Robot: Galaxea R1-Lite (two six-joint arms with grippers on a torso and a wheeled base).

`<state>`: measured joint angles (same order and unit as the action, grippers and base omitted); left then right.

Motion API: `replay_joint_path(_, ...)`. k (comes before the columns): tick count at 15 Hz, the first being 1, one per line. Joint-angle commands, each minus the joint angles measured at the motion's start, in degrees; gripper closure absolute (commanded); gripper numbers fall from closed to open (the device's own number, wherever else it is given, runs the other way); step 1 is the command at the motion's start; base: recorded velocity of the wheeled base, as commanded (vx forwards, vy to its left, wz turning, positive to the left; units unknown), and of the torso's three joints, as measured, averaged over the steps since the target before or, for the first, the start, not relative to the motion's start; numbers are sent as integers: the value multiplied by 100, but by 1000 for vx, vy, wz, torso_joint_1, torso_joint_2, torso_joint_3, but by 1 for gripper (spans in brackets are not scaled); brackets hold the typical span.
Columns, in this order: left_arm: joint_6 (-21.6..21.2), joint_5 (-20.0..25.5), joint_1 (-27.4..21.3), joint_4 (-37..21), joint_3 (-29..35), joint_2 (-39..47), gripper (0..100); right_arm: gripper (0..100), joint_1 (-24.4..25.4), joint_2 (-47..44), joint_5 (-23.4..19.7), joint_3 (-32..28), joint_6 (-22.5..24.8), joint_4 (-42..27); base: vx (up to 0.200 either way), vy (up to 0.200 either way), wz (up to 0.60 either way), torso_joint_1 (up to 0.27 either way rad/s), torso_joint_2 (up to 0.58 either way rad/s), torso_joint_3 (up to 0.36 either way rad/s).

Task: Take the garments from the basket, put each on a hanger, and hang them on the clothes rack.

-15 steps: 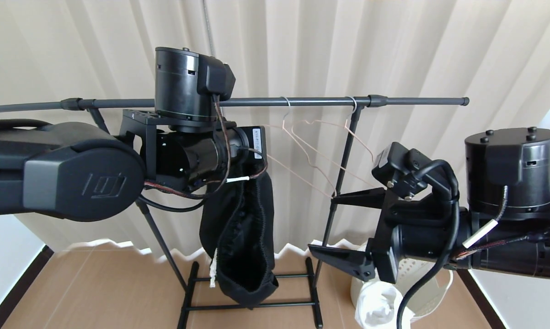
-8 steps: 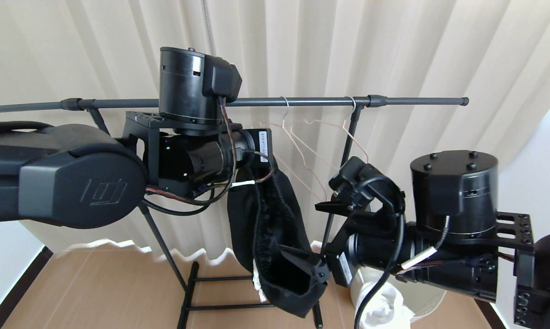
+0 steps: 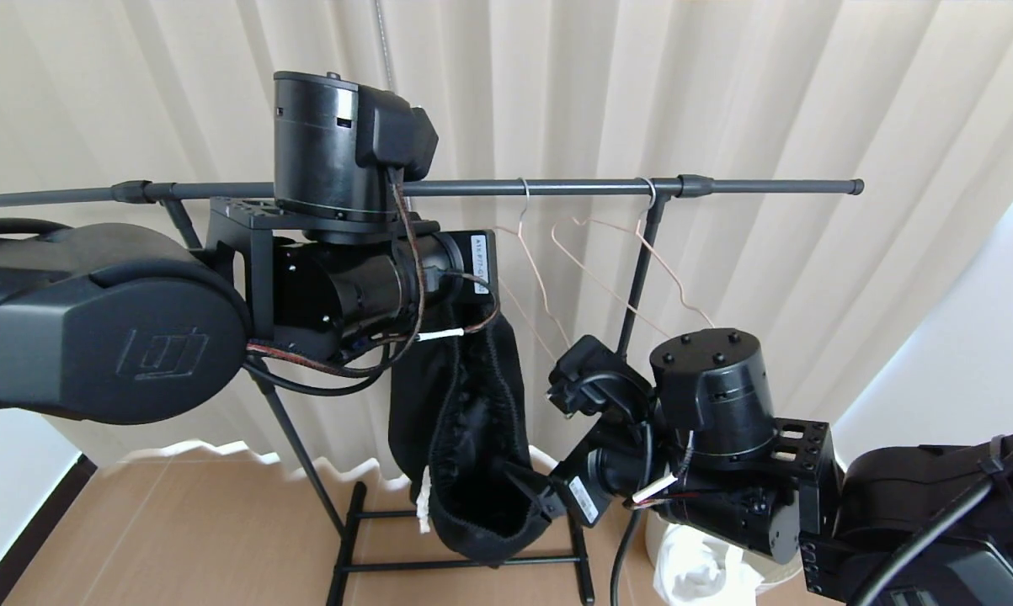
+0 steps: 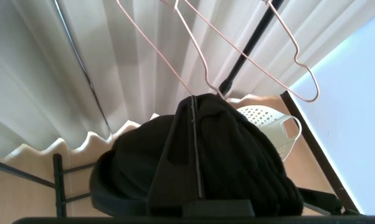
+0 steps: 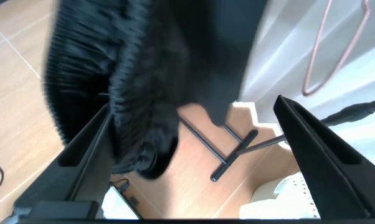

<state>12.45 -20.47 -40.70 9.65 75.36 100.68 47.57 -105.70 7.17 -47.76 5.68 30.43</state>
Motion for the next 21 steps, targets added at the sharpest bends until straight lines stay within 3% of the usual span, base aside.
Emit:
replay_joint_path(1, 3, -1, 1, 1, -39, -57, 100, 0, -2, -161, -5, -5, 3, 16, 0, 0, 0, 0, 0, 0)
replay_joint_path(3, 3, -1, -8, 1, -48, -66, 100, 0, -2, -170, -5, -5, -6, 33, 0, 0, 0, 0, 0, 0)
replay_joint_path(4, 3, 8, 1, 1, -57, -66, 100, 100, -2, -161, -5, 4, 3, 25, 0, 0, 0, 0, 0, 0)
replay_joint_path(9, 3, 8, 1, 1, -171, -75, 100, 100, -485, -56, 4, -163, 3, 33, 0, 0, 0, 0, 0, 0)
replay_joint_path(10, -23, 17, 10, -43, -338, -181, 100, 100, -942, 199, 4, -269, 38, 7, 0, 0, 0, 0, 0, 0)
replay_joint_path(13, -181, 104, 1, -623, -610, -295, 100, 100, -1487, 700, -14, -348, 188, -54, 0, 0, 0, 0, 0, 0)
replay_joint_path(20, -234, 227, -368, -605, -1542, -137, 100, 100, -1760, 1026, -14, -330, 346, -46, 0, 0, 0, 0, 0, 0)
replay_joint_path(21, -234, 271, -438, -605, -1630, -110, 0, 100, -1848, 1026, -14, -321, 478, -46, 0, 0, 0, 0, 0, 0)
